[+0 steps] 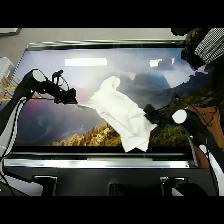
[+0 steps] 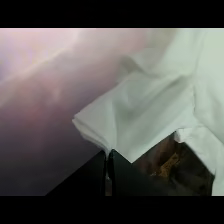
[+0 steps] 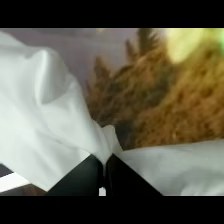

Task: Fold the clothes and pants, and hang the long-sleeved shirts on hangers.

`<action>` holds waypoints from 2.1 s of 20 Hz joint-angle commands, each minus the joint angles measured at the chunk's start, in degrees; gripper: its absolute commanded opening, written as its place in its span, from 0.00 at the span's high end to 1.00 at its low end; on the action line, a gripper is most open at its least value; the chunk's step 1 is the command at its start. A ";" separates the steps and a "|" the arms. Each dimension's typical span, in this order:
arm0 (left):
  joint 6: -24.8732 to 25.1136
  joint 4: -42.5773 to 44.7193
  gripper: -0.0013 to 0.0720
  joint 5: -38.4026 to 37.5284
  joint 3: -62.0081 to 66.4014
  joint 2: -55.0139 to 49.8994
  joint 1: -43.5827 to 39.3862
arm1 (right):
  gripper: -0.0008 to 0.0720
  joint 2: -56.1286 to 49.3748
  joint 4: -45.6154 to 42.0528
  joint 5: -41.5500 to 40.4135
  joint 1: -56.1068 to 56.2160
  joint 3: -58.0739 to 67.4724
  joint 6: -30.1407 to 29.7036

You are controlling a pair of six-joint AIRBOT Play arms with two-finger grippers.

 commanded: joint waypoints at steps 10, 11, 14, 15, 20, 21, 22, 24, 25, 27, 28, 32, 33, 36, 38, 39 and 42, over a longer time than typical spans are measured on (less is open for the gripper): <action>-0.20 0.04 0.96 -1.86 -0.04 -0.13 -3.74 | 0.36 11.15 -0.24 24.55 -13.55 -2.62 -14.47; -0.17 0.07 0.96 -1.86 -0.04 -0.13 -3.74 | 0.36 13.53 4.92 24.26 -13.53 -6.32 -14.49; -0.15 0.07 0.96 -1.86 -0.04 -0.13 -3.74 | 0.36 18.16 16.24 17.55 -9.03 -17.31 -13.73; -0.15 0.07 0.96 -1.86 -0.04 -0.13 -3.74 | 0.36 18.29 17.40 14.38 -5.62 -20.17 -11.78; -0.15 0.31 0.96 -1.86 -0.04 -0.13 -3.74 | 0.36 16.22 16.39 -0.28 13.86 -26.73 2.34; -0.15 0.33 0.96 -1.84 -0.04 -0.15 -3.74 | 0.35 15.02 15.23 -1.36 16.33 -26.75 5.29; -0.13 0.33 0.96 -1.84 -0.04 -0.15 -3.74 | 0.35 13.66 14.91 -2.93 18.45 -26.75 6.86; 0.02 0.37 0.96 -1.84 -0.04 -0.15 -3.74 | 0.35 11.34 14.97 -5.90 20.81 -26.75 8.26; 0.02 0.48 0.96 -1.84 -0.04 -0.15 -3.74 | 0.35 10.29 14.95 -7.10 21.24 -26.73 8.70; 0.02 0.50 0.96 -1.84 -0.04 -0.15 -3.74 | 0.35 9.01 14.88 -8.90 21.24 -26.73 8.70; 0.07 0.50 0.96 -1.84 -0.04 -0.15 -3.74 | 0.35 8.83 14.91 -10.03 21.24 -26.73 8.72; 1.09 0.92 0.96 -1.81 -0.04 -0.15 -3.74 | 0.48 8.85 14.80 -12.28 21.24 -26.73 9.29; 1.33 0.94 0.96 -1.81 -0.04 -0.15 -3.74 | 0.62 8.85 14.60 -12.22 21.24 -26.73 9.25; 1.33 1.44 0.96 -1.81 -0.04 -0.13 -3.74 | 0.95 9.11 14.47 -12.52 21.24 -26.73 9.03; 1.36 2.47 0.96 -1.84 -0.02 0.00 -3.69 | 0.95 11.04 13.88 -12.79 21.05 -26.14 9.03; 1.33 3.37 0.96 -1.86 0.04 0.26 -3.48 | 0.95 12.57 12.68 -12.70 20.41 -25.00 9.05; 1.27 5.31 0.96 -1.75 0.20 3.54 -1.20 | 0.95 19.17 6.03 -8.87 11.85 -17.29 9.05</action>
